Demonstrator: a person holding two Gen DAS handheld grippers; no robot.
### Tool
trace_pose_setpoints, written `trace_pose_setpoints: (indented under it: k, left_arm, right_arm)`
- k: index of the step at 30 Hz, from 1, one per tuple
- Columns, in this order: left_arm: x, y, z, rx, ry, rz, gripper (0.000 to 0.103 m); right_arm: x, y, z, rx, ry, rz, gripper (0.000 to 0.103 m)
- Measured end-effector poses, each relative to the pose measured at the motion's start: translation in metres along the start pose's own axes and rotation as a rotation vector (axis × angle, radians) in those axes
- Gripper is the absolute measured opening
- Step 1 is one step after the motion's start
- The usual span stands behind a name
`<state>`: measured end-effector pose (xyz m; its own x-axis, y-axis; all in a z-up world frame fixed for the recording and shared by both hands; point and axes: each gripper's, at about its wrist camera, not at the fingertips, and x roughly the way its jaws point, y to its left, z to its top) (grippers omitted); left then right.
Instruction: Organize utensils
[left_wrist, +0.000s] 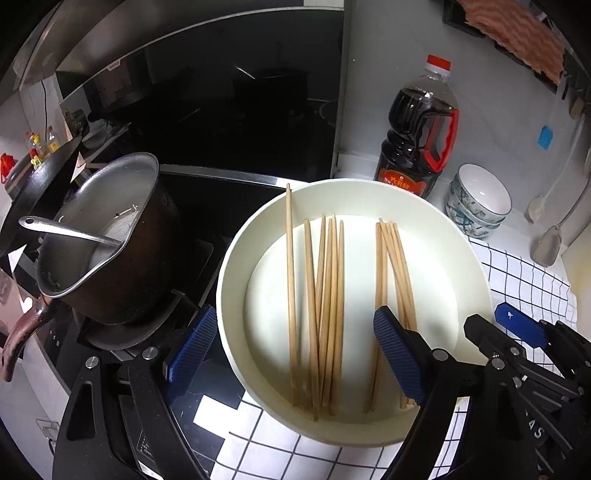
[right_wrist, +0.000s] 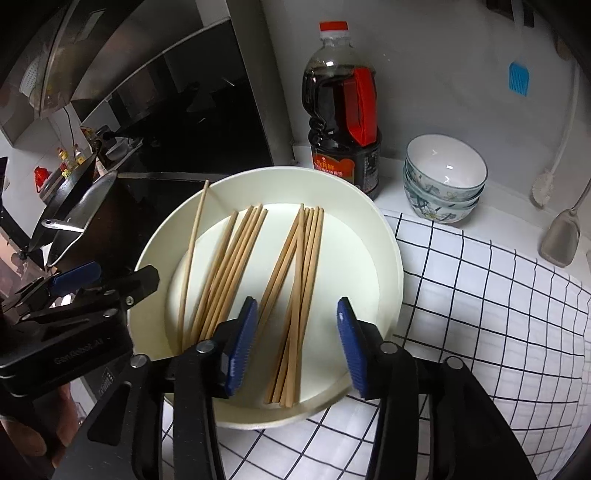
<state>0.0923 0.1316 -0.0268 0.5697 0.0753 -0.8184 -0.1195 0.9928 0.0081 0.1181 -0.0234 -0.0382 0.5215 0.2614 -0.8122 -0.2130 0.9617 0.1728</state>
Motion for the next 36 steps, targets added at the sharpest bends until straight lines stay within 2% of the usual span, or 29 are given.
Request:
trace_pose_setpoints:
  k: [12,36]
  left_arm:
    - [-0.036,-0.009,-0.003,-0.009,-0.022,0.024,0.089]
    - [-0.066,-0.008,-0.012,-0.045,-0.040,0.050,0.091]
  right_arm:
    - [-0.036,0.002,-0.003,-0.001,-0.030,-0.030,0.055]
    - [-0.063,0.005,-0.009,-0.003,-0.051,-0.067,0.057]
